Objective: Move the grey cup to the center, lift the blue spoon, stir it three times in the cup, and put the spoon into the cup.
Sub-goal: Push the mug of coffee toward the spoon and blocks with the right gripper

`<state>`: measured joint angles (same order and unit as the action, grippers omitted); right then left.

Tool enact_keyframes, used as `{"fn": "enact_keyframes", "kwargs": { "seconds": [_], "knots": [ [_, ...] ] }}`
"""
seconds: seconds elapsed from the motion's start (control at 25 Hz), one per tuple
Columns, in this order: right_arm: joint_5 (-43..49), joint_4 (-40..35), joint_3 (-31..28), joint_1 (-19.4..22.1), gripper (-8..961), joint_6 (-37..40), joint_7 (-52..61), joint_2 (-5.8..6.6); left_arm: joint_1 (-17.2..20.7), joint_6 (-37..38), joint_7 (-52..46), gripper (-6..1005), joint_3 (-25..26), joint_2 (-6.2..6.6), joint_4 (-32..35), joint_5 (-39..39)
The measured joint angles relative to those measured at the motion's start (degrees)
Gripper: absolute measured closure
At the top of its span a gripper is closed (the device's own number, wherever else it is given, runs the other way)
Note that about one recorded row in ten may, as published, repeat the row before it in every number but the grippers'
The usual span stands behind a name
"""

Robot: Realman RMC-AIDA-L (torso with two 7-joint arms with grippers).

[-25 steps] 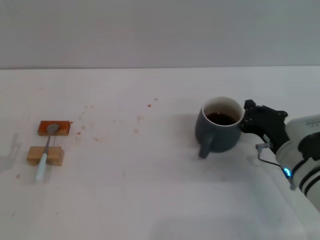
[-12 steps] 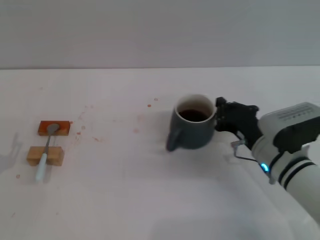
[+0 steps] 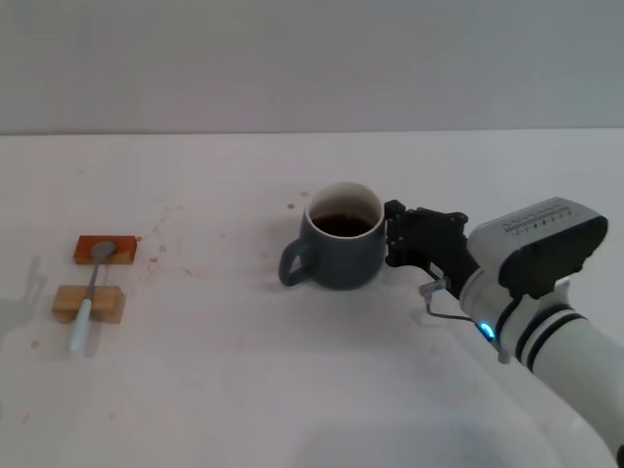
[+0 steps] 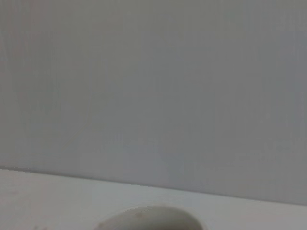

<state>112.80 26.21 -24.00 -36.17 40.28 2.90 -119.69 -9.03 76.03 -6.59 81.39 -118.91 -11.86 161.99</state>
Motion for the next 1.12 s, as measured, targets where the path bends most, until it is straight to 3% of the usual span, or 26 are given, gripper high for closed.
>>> {"fn": "enact_keyframes", "kwargs": {
  "seconds": [0.72, 1.12],
  "knots": [
    [3.5, 3.0, 0.0, -2.0, 955, -4.9, 0.3, -0.11, 0.3, 0.0, 0.0, 185, 0.0, 0.00, 0.0, 0.0],
    [4.0, 2.7, -0.6, -0.5, 955, -2.6, 0.0, -0.11, 0.4, 0.3, -0.2, 184, -0.1, -0.09, 0.0, 0.1]
  ]
}}
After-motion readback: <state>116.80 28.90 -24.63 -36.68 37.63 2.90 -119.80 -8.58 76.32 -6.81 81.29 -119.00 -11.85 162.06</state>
